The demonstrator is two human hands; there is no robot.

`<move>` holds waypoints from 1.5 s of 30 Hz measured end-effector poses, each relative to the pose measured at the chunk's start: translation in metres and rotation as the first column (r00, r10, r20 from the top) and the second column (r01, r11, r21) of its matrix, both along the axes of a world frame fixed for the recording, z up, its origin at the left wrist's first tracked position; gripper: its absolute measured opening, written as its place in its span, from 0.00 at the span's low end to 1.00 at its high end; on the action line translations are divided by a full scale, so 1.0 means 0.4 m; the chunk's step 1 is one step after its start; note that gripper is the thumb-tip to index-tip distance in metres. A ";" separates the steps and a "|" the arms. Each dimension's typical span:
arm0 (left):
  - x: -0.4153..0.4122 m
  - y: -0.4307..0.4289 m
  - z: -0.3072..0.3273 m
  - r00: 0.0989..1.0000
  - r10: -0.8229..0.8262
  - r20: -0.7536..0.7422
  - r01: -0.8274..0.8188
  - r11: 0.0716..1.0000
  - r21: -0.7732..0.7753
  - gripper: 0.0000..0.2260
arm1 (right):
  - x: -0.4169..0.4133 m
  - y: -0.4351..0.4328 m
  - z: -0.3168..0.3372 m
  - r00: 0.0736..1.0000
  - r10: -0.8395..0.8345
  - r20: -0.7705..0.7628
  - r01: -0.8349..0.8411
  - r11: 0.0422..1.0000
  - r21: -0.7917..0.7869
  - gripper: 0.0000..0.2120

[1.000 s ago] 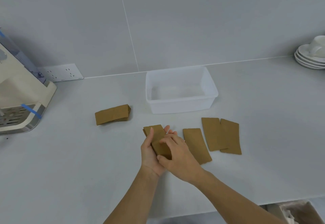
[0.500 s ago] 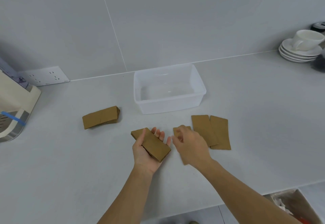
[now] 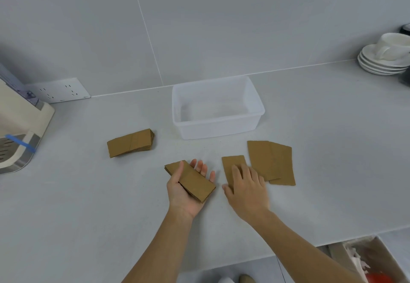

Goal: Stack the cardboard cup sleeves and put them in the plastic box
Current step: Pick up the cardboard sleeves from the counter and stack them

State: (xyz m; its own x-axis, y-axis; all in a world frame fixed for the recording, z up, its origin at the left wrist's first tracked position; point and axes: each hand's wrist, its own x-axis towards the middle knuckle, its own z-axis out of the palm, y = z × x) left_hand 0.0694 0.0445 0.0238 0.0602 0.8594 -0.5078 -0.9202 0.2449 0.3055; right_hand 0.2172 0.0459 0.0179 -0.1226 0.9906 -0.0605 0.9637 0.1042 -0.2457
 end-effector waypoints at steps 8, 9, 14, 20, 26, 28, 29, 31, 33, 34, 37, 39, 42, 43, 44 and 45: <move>-0.007 -0.012 0.007 1.000 -0.015 0.013 0.015 1.000 0.000 0.18 | -0.001 0.008 0.034 0.988 -0.056 -0.142 0.052 0.998 -0.033 0.18; -0.008 -0.013 0.008 1.000 -0.018 0.012 0.018 1.000 0.000 0.18 | -0.002 0.011 0.042 0.980 -0.069 -0.185 0.063 0.997 -0.037 0.18; -0.010 -0.016 0.020 0.999 -0.040 0.005 0.040 0.999 0.002 0.21 | -0.021 0.026 0.104 0.920 -0.072 -0.385 0.065 0.997 -0.031 0.16; -0.010 -0.020 0.025 0.989 -0.133 -0.066 0.138 0.989 0.062 0.25 | -0.073 -0.001 0.167 0.833 0.024 -0.553 -0.030 1.000 -0.002 0.17; -0.001 -0.025 0.020 0.979 -0.191 -0.073 0.199 0.973 0.116 0.26 | -0.112 -0.026 0.172 0.830 0.100 -0.549 -0.115 0.993 0.008 0.18; 0.004 -0.027 0.021 0.979 -0.195 -0.056 0.201 0.970 0.136 0.25 | -0.115 -0.033 0.165 0.833 0.116 -0.541 -0.130 0.991 0.014 0.18; 0.006 -0.028 0.022 0.980 -0.191 -0.050 0.197 0.970 0.145 0.25 | -0.116 -0.037 0.161 0.831 0.122 -0.542 -0.134 0.991 0.019 0.18; 0.012 -0.028 0.025 0.981 -0.188 -0.054 0.194 0.969 0.151 0.26 | -0.117 -0.042 0.155 0.822 0.131 -0.555 -0.142 0.990 0.023 0.18; 0.018 -0.027 0.029 0.979 -0.196 -0.062 0.203 0.967 0.151 0.27 | -0.116 -0.048 0.148 0.816 0.144 -0.559 -0.161 0.987 0.019 0.19; 0.022 -0.026 0.032 0.978 -0.199 -0.065 0.207 0.967 0.149 0.27 | -0.114 -0.050 0.144 0.816 0.151 -0.558 -0.170 0.985 0.018 0.19; 0.033 -0.021 0.042 0.976 -0.195 -0.096 0.207 0.968 0.144 0.27 | -0.105 -0.053 0.136 0.819 0.161 -0.550 -0.169 0.985 0.035 0.19; 0.041 -0.019 0.049 0.976 -0.187 -0.112 0.202 0.969 0.141 0.27 | -0.099 -0.051 0.134 0.819 0.172 -0.548 -0.175 0.983 0.046 0.19; 0.055 -0.021 0.059 0.980 -0.180 -0.089 0.190 0.974 0.127 0.26 | -0.084 -0.042 0.131 0.825 0.203 -0.527 -0.202 0.977 0.060 0.18; 0.060 -0.020 0.062 0.980 -0.183 -0.075 0.191 0.974 0.124 0.26 | -0.078 -0.040 0.132 0.828 0.212 -0.519 -0.210 0.976 0.063 0.19; 0.066 -0.020 0.066 0.980 -0.188 -0.062 0.194 0.973 0.123 0.25 | -0.071 -0.037 0.132 0.831 0.218 -0.512 -0.216 0.974 0.065 0.19; 0.070 -0.019 0.068 0.980 -0.192 -0.052 0.197 0.973 0.122 0.24 | -0.064 -0.035 0.131 0.833 0.223 -0.506 -0.221 0.973 0.066 0.19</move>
